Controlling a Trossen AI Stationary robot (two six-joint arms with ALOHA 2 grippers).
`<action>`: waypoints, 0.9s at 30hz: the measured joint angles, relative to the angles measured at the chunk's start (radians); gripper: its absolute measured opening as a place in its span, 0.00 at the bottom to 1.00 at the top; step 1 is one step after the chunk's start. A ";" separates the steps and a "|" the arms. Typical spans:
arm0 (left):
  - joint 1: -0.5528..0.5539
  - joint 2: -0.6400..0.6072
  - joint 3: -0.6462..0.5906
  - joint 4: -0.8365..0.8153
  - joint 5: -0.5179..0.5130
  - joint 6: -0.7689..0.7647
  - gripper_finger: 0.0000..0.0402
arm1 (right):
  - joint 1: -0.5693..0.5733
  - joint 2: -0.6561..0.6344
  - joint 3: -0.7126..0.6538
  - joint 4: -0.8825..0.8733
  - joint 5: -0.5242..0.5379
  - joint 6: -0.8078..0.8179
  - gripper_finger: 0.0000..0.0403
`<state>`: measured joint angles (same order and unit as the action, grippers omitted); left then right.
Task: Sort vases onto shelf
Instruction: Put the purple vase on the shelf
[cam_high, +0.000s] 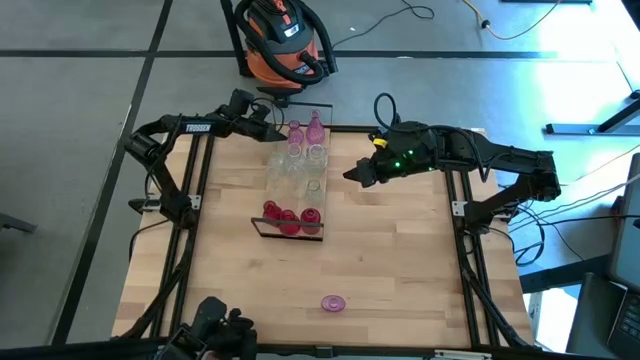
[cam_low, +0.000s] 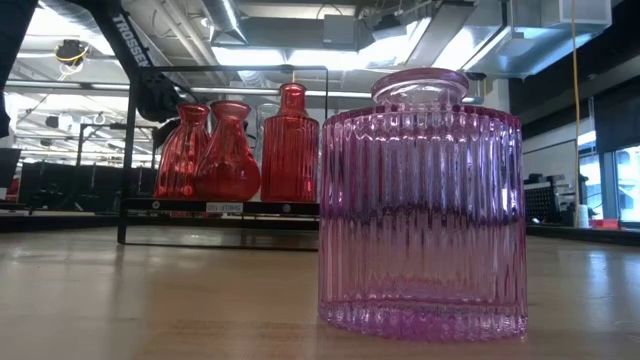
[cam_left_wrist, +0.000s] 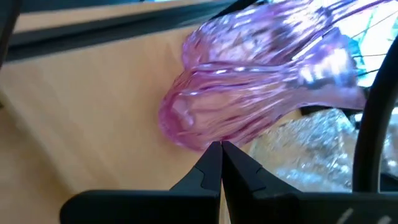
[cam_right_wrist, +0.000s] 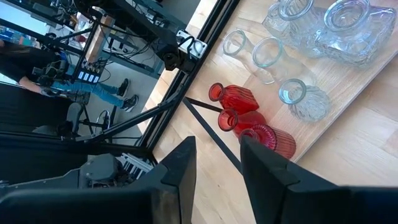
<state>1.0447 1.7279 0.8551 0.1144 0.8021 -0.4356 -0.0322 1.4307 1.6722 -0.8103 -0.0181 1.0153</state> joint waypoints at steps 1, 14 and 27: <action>-0.002 0.000 0.000 0.018 0.000 -0.009 0.00 | 0.000 0.000 0.000 0.000 0.000 0.000 0.29; 0.014 0.000 0.000 0.081 -0.082 -0.052 0.00 | 0.000 0.000 0.000 0.001 0.000 0.000 0.29; 0.086 -0.222 0.000 -0.189 -0.146 0.112 0.00 | 0.000 0.000 0.000 0.000 0.003 -0.063 0.29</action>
<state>1.1312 1.5061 0.8547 -0.0746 0.6561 -0.3235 -0.0326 1.4303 1.6725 -0.8104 -0.0147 0.9527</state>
